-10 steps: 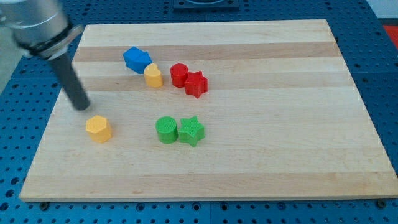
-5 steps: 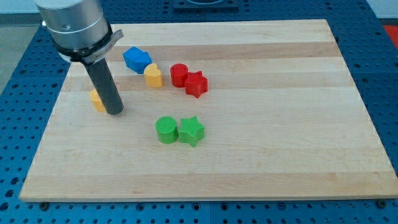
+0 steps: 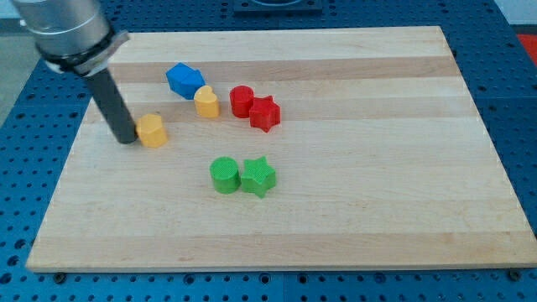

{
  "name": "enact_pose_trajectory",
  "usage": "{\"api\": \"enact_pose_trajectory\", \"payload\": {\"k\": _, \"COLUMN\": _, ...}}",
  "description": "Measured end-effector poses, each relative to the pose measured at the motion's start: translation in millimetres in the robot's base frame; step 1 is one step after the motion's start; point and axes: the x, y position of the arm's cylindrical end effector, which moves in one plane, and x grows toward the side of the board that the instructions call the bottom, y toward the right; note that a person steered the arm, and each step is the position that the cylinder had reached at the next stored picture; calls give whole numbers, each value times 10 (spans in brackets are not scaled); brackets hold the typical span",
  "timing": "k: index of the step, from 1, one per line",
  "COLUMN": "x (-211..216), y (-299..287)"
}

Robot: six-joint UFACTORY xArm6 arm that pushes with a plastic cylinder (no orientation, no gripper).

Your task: Move the yellow hexagon to bottom left of the yellow heart

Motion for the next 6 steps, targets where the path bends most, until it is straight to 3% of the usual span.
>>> {"api": "enact_pose_trajectory", "payload": {"k": 1, "x": 6, "y": -32}}
{"api": "enact_pose_trajectory", "payload": {"k": 2, "x": 283, "y": -275}}
{"api": "enact_pose_trajectory", "payload": {"k": 5, "x": -31, "y": 267}}
{"api": "enact_pose_trajectory", "payload": {"k": 6, "x": 246, "y": 260}}
